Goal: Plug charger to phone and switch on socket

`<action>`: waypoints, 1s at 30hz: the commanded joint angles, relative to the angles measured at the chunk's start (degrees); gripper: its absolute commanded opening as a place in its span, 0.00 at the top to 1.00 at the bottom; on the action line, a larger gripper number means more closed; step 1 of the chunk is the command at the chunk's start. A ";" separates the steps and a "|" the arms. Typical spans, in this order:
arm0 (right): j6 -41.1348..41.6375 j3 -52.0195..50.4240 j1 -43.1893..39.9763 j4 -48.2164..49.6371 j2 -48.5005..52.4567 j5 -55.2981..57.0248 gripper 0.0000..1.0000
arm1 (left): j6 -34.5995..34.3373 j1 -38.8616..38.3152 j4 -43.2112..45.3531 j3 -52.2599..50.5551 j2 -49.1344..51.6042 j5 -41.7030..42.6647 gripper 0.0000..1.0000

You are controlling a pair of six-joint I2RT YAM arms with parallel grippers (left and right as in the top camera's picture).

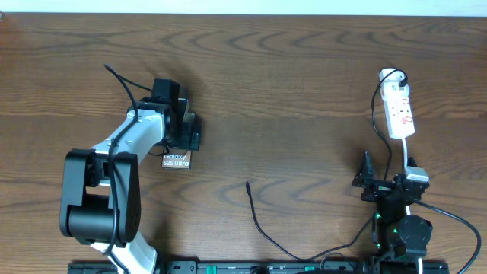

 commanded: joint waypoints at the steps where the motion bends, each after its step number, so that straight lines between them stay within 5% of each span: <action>1: 0.87 -0.04 0.28 -0.22 -0.28 0.44 0.01 | 0.90 0.28 -0.02 -0.46 3.28 0.11 0.02; 30: 0.87 -0.04 0.28 -0.22 -0.28 0.44 0.00 | 1.22 0.28 -0.28 -0.46 3.30 0.28 0.06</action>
